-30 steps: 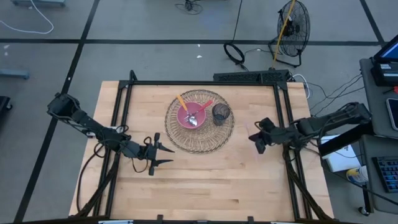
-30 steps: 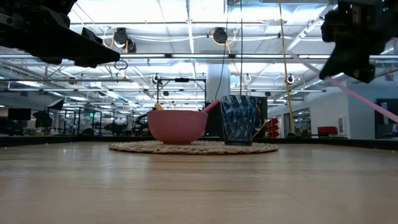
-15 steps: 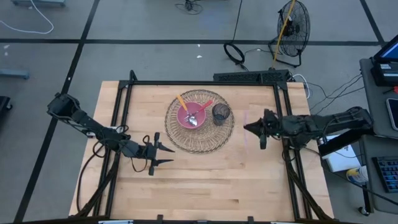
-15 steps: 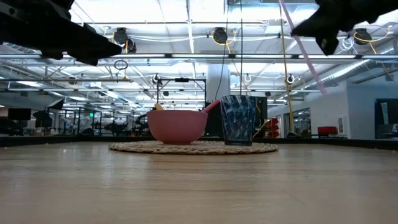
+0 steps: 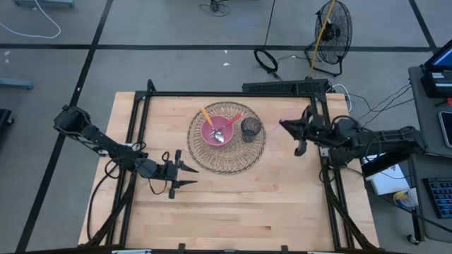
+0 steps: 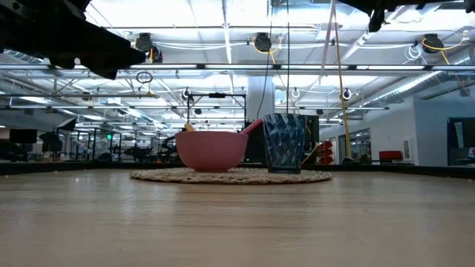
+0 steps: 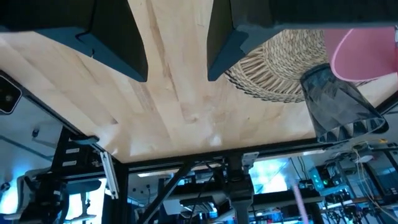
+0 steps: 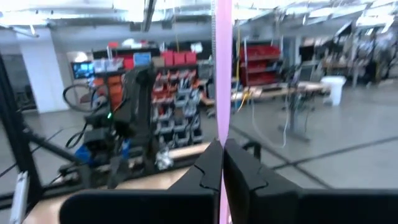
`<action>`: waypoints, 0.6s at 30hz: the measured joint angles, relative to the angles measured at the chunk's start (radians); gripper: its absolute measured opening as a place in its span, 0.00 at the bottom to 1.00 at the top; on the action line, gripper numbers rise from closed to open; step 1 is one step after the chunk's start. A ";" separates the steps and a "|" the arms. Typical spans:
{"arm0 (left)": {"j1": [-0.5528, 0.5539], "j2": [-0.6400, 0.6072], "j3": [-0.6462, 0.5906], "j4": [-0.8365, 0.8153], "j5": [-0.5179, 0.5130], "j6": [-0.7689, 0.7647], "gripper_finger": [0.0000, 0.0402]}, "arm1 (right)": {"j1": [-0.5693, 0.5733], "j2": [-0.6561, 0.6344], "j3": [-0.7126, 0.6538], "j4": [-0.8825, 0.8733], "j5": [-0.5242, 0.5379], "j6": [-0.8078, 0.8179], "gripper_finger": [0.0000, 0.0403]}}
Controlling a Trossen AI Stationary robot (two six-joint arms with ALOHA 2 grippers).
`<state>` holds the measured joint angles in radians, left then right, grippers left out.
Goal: Pick & Place Utensil
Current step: Put the pink straw into the blue cup on the woven mat
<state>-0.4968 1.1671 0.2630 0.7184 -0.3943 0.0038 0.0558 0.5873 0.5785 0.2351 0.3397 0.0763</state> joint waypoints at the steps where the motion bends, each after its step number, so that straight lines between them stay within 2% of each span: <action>1: 0.000 0.000 0.000 0.003 0.000 0.000 0.42 | -0.007 0.000 0.000 0.018 0.000 -0.015 0.00; 14: 0.000 0.000 0.000 0.071 -0.001 0.014 0.42 | -0.095 0.023 0.001 0.171 -0.004 -0.116 0.00; 18: 0.000 0.000 0.000 0.072 -0.001 0.014 0.42 | -0.120 0.053 0.034 0.171 -0.004 -0.126 0.00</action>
<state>-0.4967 1.1671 0.2630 0.7905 -0.3953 0.0174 -0.0638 0.6406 0.6123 0.4058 0.3355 -0.0498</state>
